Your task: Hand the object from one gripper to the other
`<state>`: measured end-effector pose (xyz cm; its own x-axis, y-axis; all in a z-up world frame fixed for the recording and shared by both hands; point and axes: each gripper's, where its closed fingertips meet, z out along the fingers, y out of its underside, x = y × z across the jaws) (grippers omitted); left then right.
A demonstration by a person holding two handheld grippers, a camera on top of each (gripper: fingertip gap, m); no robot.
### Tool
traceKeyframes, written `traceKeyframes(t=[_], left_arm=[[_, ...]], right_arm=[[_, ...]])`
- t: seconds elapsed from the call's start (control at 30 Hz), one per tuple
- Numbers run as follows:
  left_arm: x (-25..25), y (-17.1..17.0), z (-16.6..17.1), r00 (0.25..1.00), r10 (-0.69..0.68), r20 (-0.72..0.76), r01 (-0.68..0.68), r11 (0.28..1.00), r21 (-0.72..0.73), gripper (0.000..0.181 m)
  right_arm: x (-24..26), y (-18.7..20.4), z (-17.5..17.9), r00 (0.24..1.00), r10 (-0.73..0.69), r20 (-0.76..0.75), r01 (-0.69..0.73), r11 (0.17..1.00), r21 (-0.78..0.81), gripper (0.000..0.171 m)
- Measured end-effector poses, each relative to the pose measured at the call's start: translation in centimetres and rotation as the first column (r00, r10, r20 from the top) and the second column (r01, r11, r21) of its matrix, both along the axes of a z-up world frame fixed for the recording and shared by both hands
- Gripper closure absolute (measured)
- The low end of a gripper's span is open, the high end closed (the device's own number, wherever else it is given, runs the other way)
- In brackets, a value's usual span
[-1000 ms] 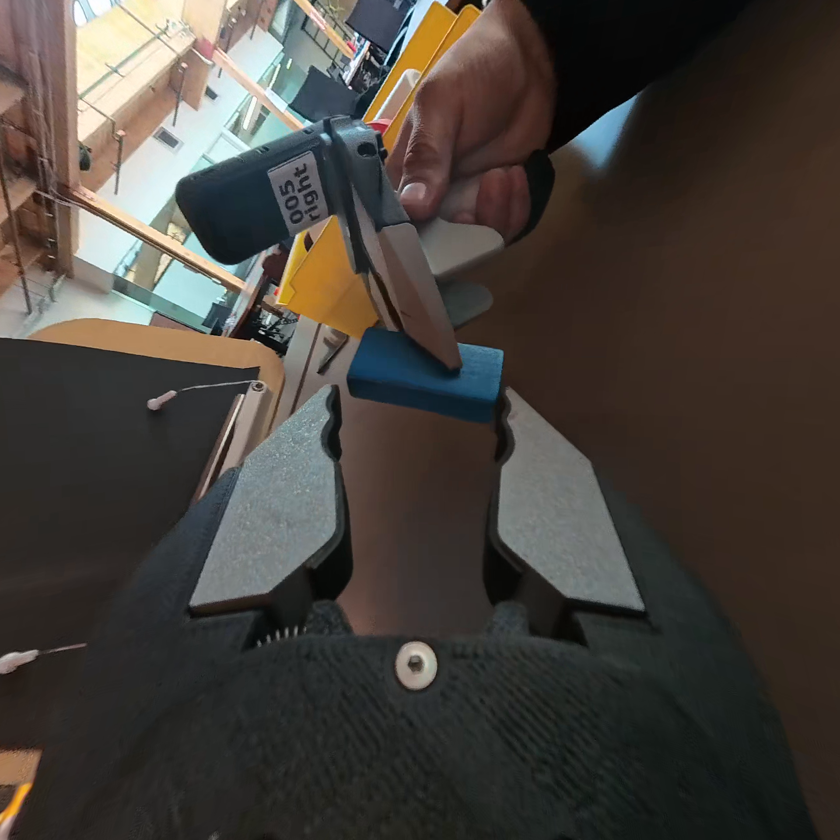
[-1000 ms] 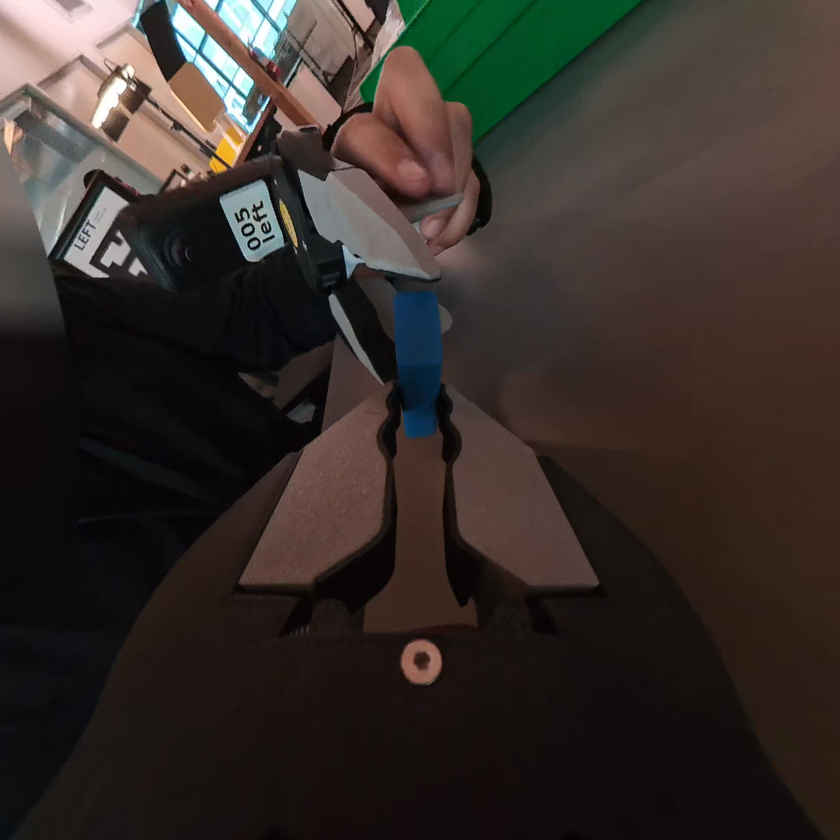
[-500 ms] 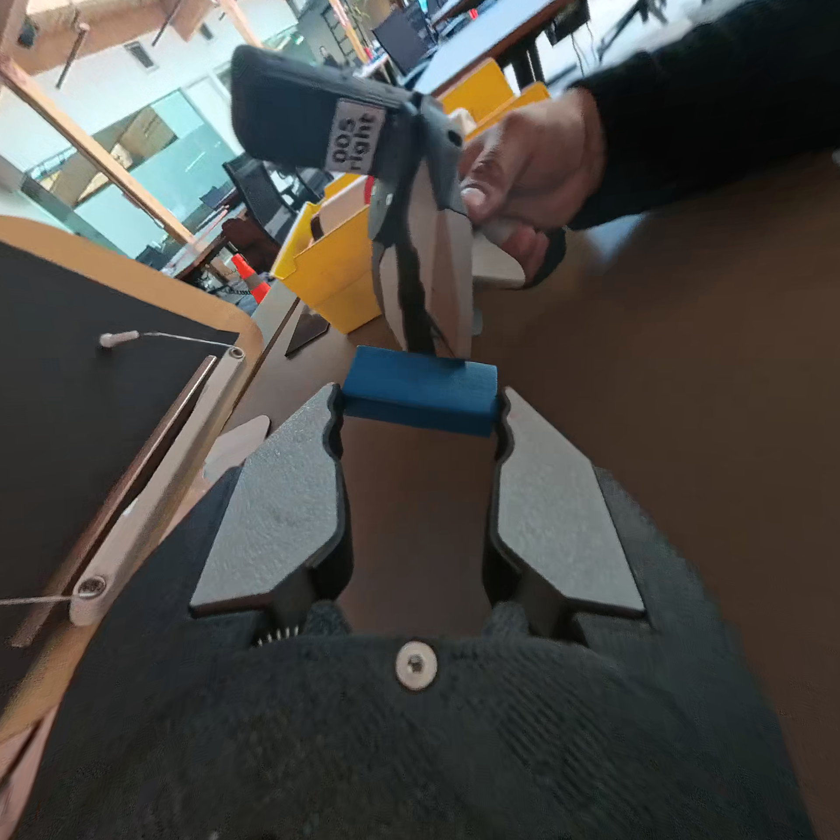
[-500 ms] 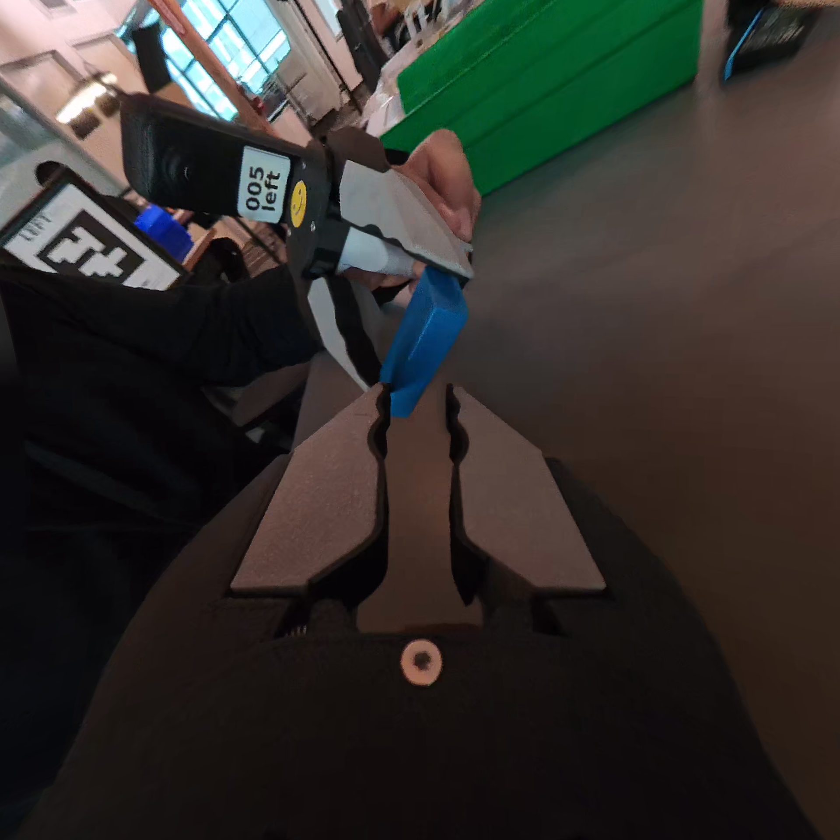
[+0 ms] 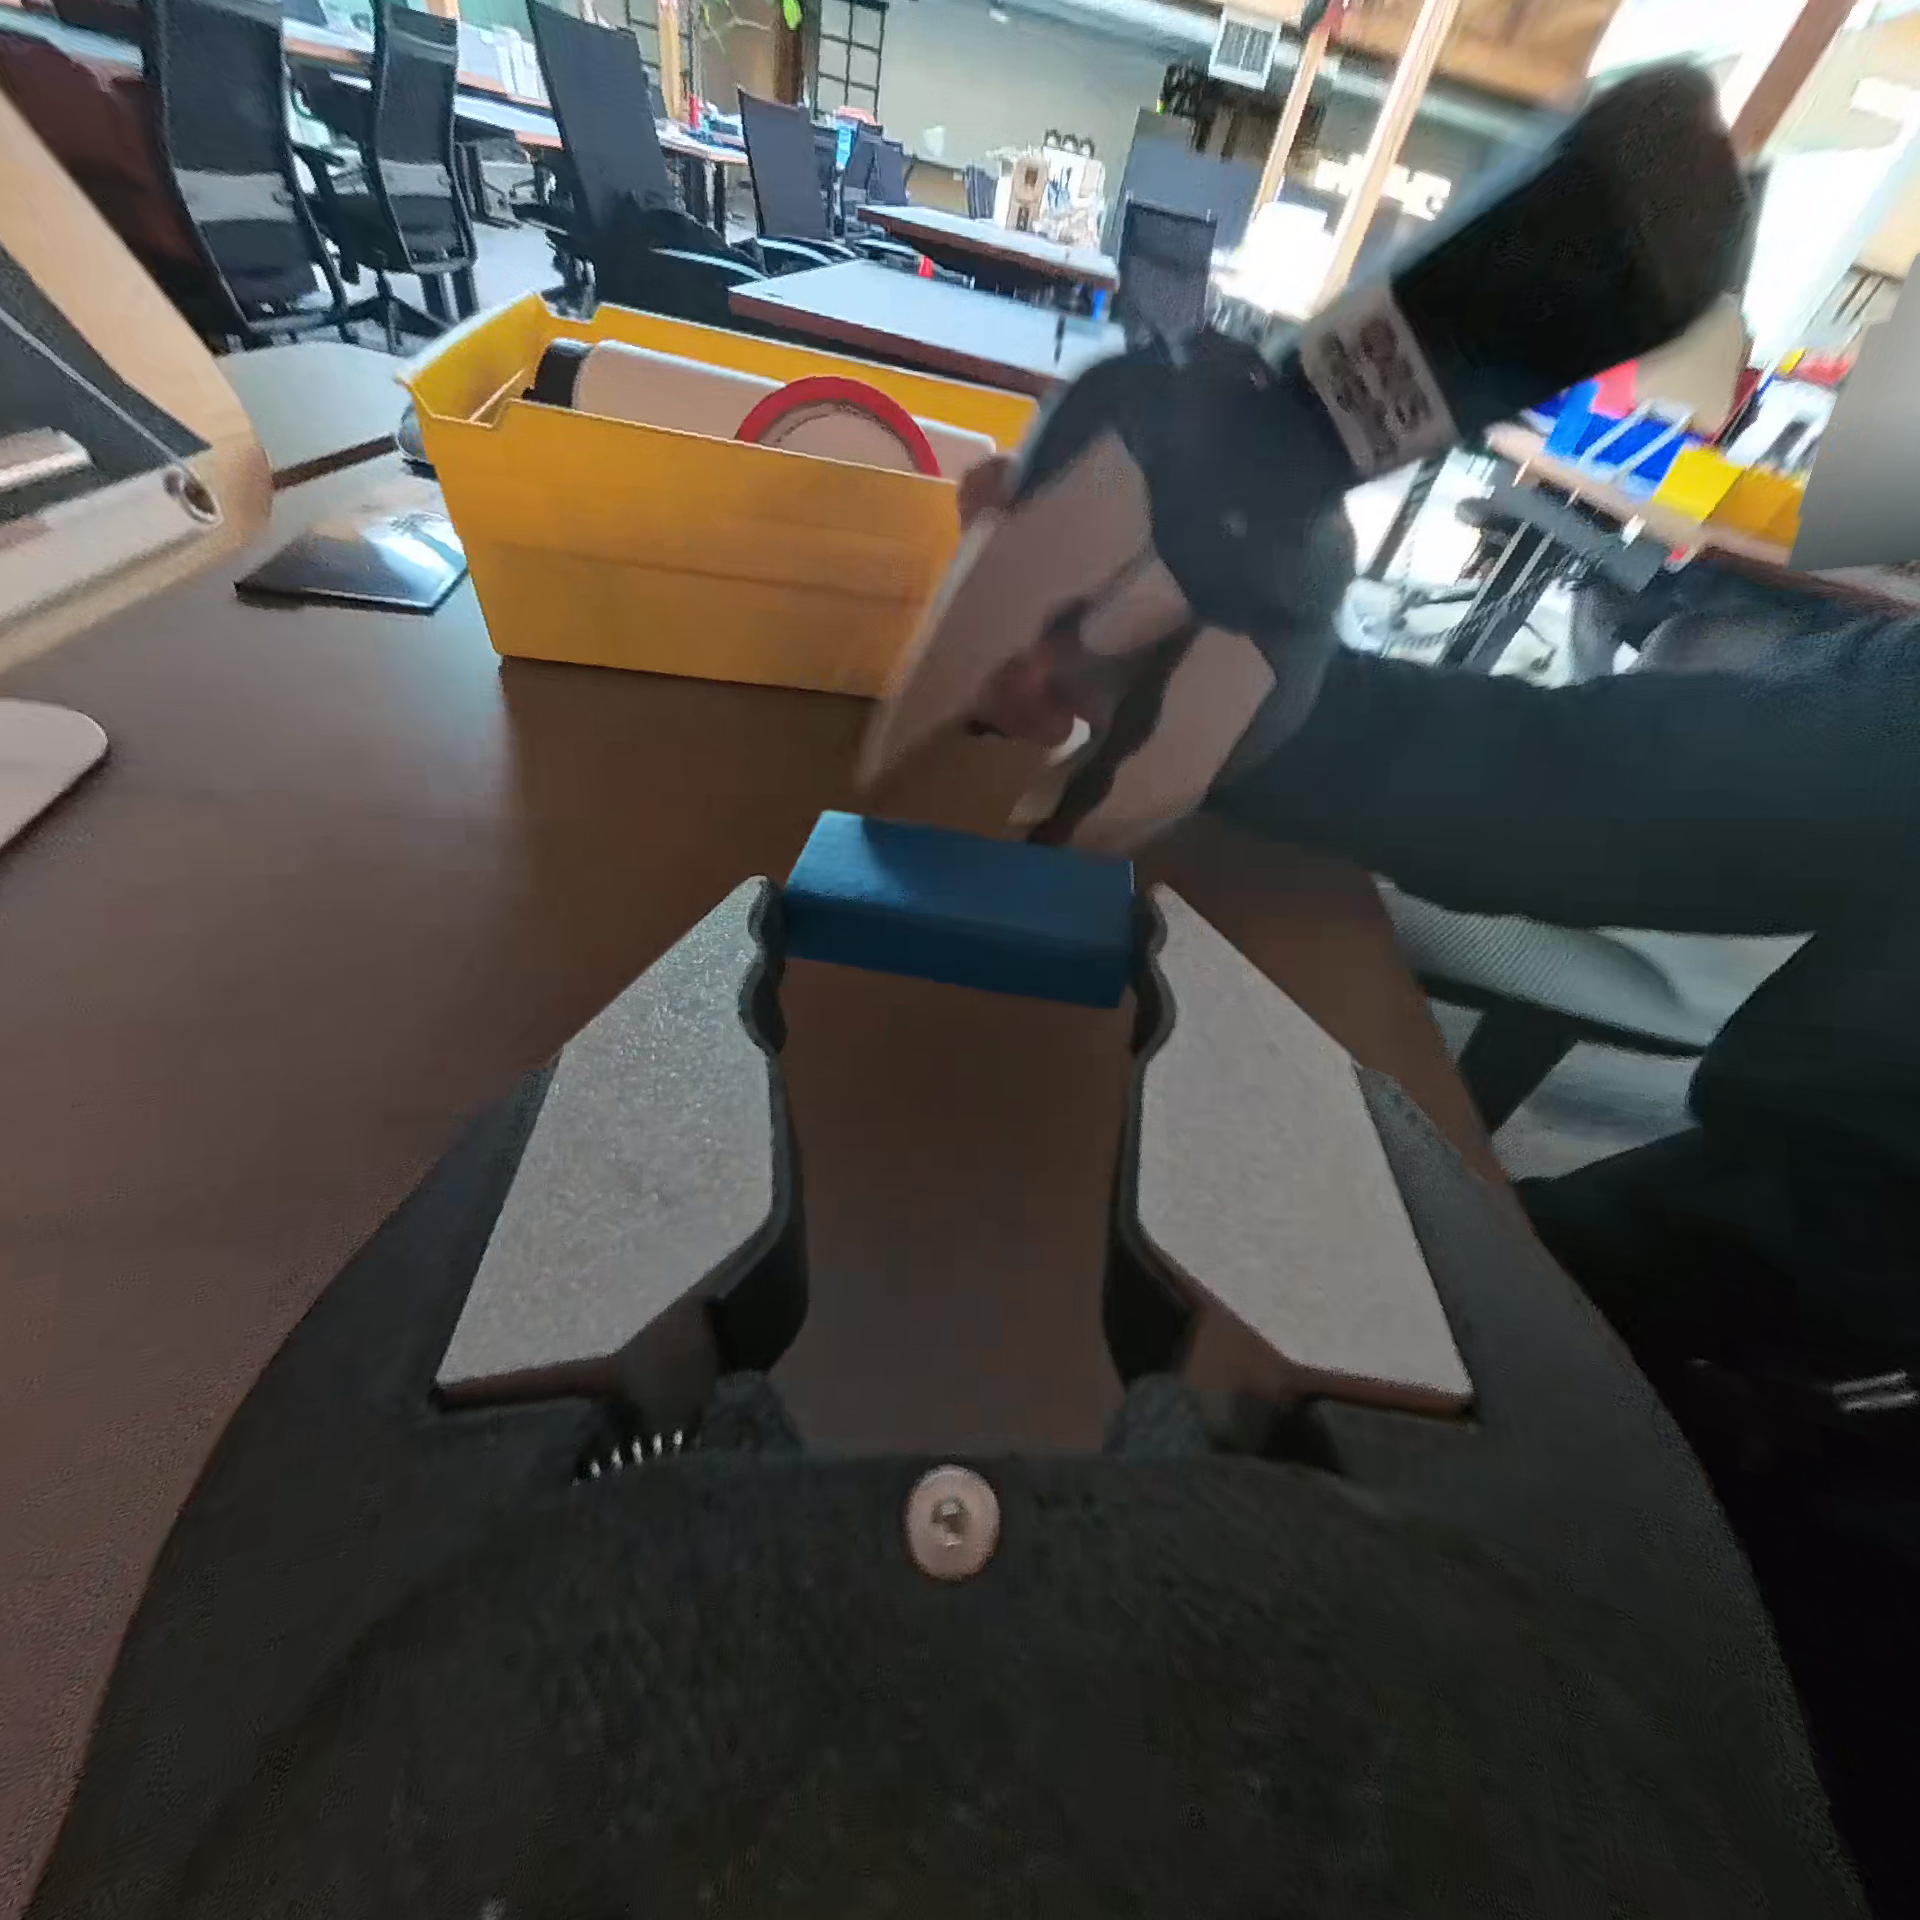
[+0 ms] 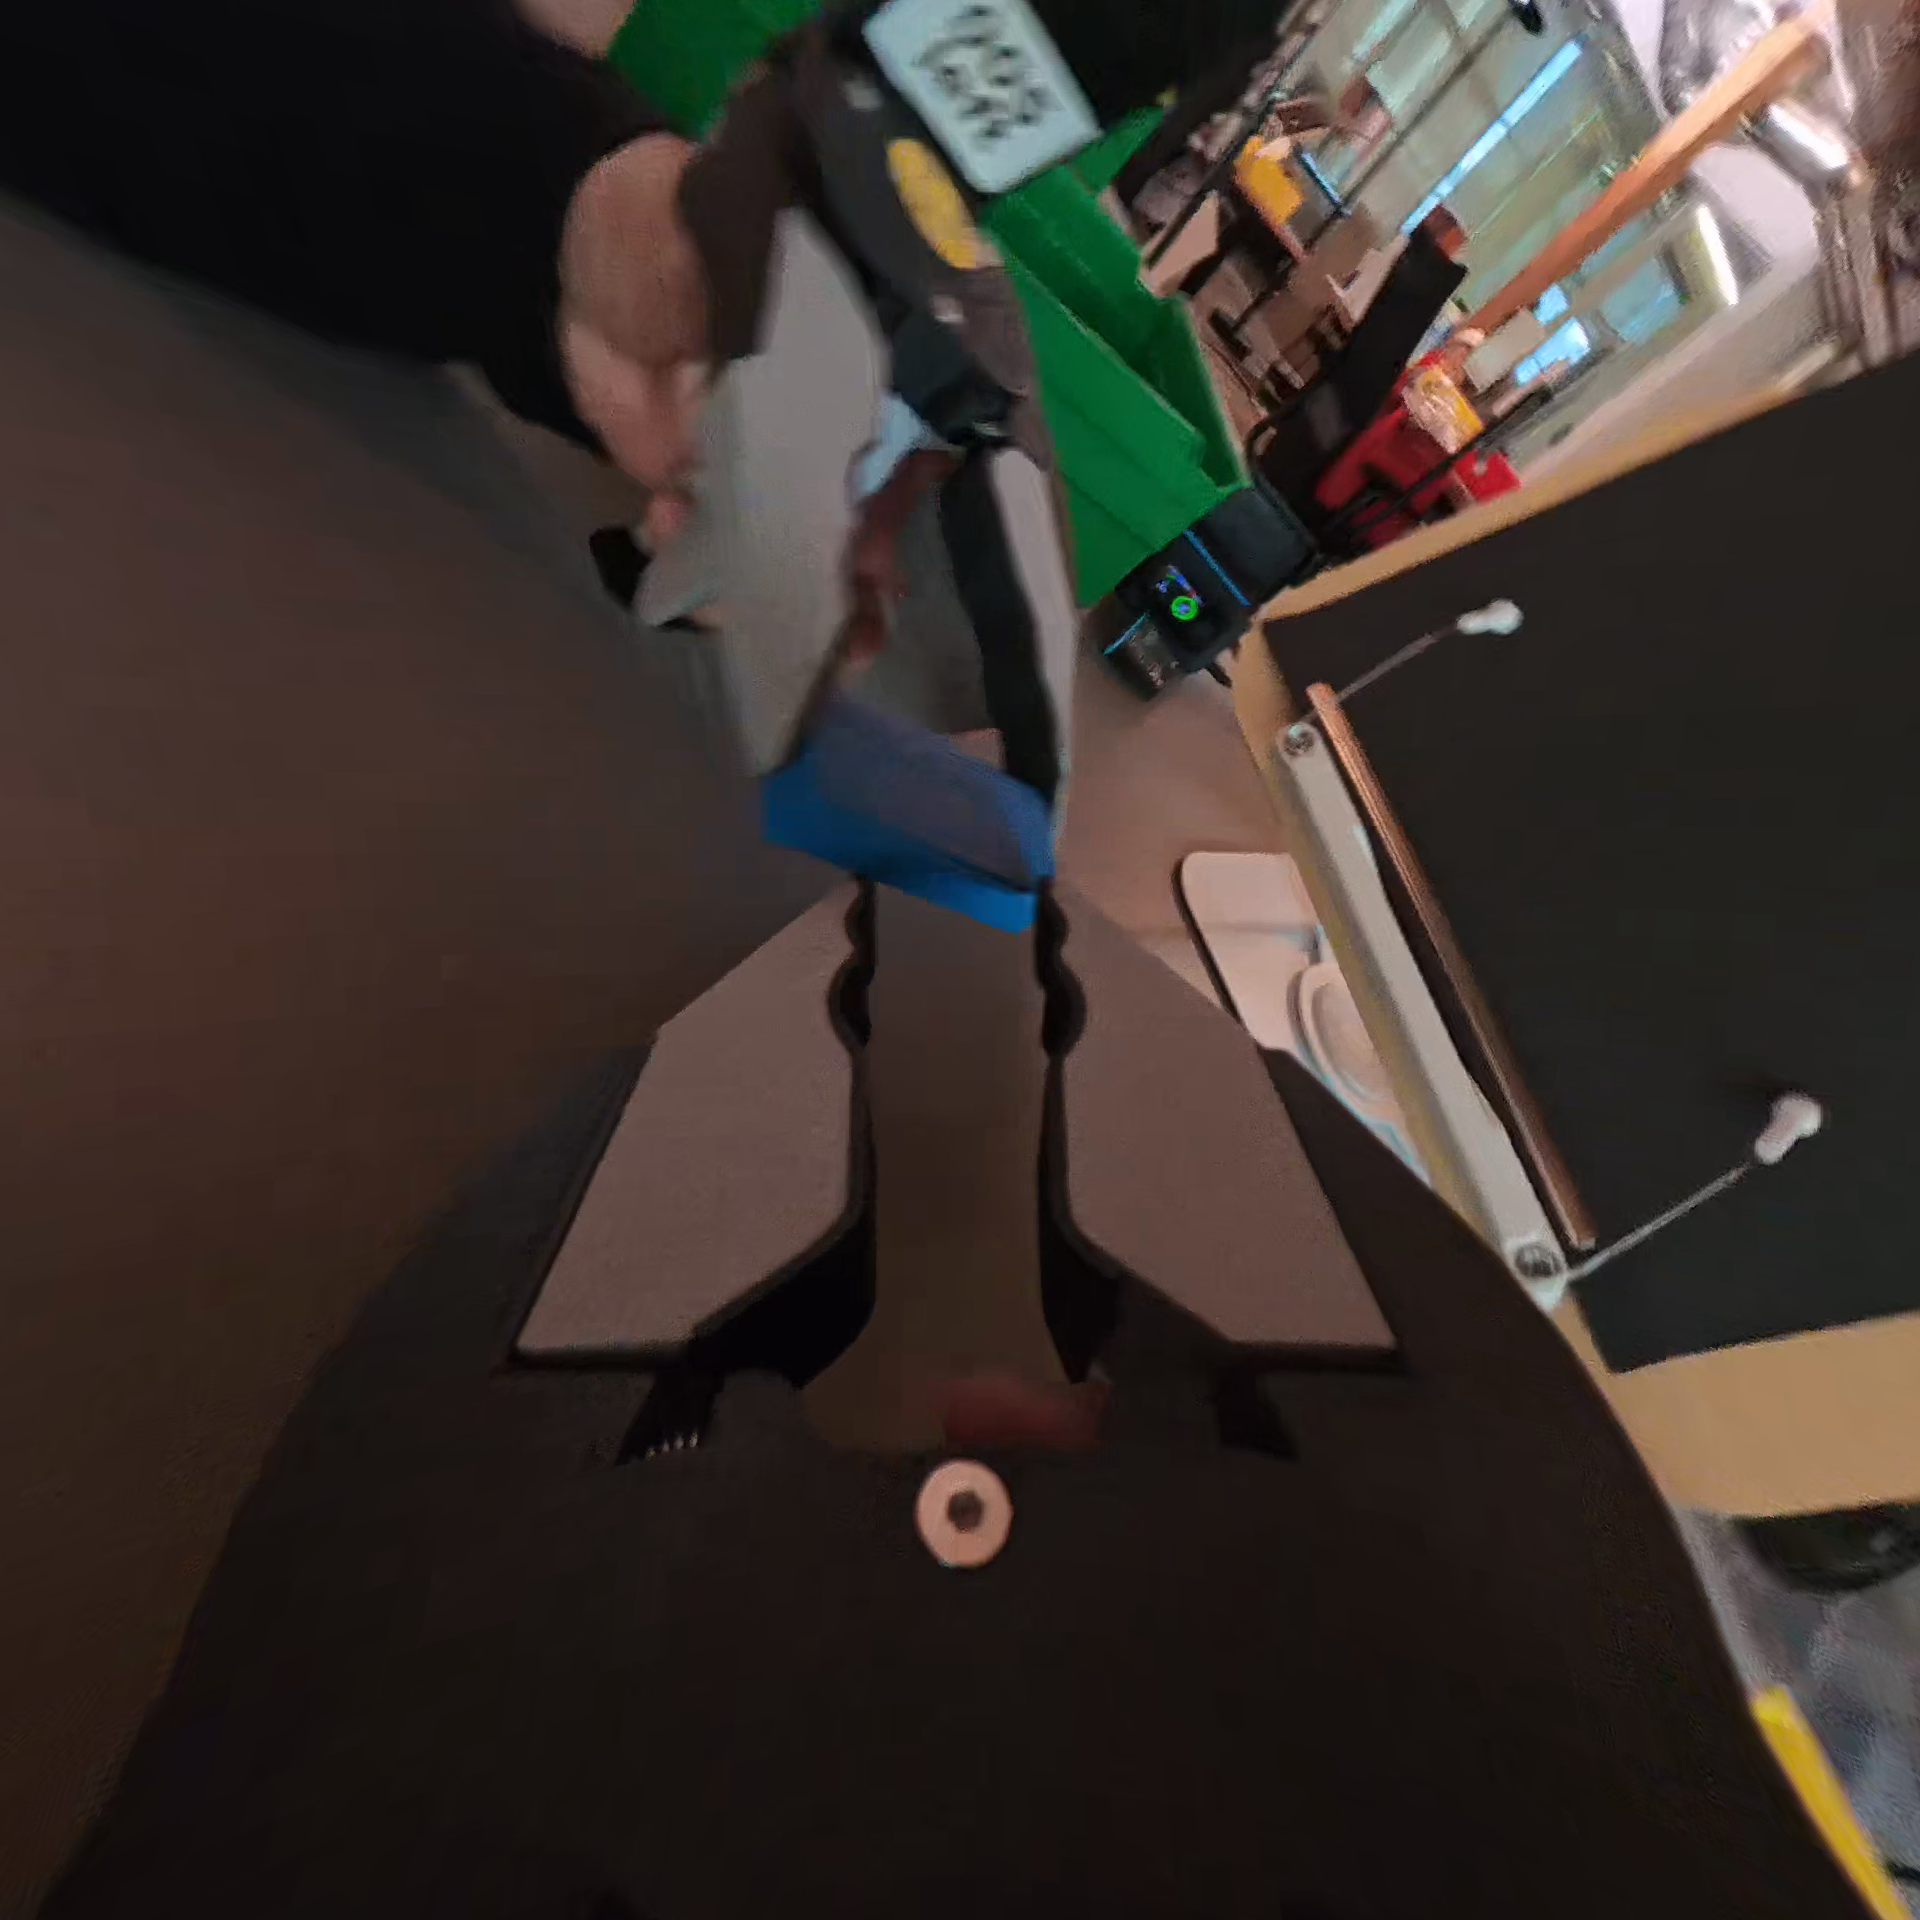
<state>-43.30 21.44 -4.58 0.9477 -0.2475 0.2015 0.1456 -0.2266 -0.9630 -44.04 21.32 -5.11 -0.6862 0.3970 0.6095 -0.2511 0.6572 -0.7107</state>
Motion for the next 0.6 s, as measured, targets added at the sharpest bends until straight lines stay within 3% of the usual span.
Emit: traceKeyframes(t=[0.2, 0.4, 0.5, 0.53, 0.6], left_arm=[[-0.1, 0.2, -0.5, 0.989, -0.019, 0.147, 0.023, 0.999, -0.023, 0.116], [-0.9, 0.3, -0.1, 0.99, 0.023, 0.137, -0.022, 1.0, -0.013, 0.116], [-1.0, 0.6, 0.2, 0.986, 0.034, 0.163, -0.037, 0.999, 0.01, 0.117], [-1.1, 0.5, 0.4, 0.986, 0.036, 0.164, -0.04, 0.999, 0.021, 0.116], [-1.5, 0.4, 0.6, 0.986, 0.054, 0.16, -0.059, 0.998, 0.027, 0.116]], right_arm=[[0.2, -0.9, -2.1, 1.0, -0.002, -0.017, 0.004, 0.991, 0.135, 0.164], [-0.4, -0.4, 0.1, 0.998, -0.038, 0.048, 0.041, 0.997, -0.059, 0.171], [-0.5, 0.1, 0.1, 0.999, -0.042, -0.006, 0.042, 0.999, -0.024, 0.171], [-0.4, 0.0, -0.1, 0.999, -0.038, -0.006, 0.038, 0.999, -0.011, 0.168], [-0.4, -0.5, -0.5, 1.0, -0.029, 0.01, 0.029, 1.0, -0.01, 0.138]])
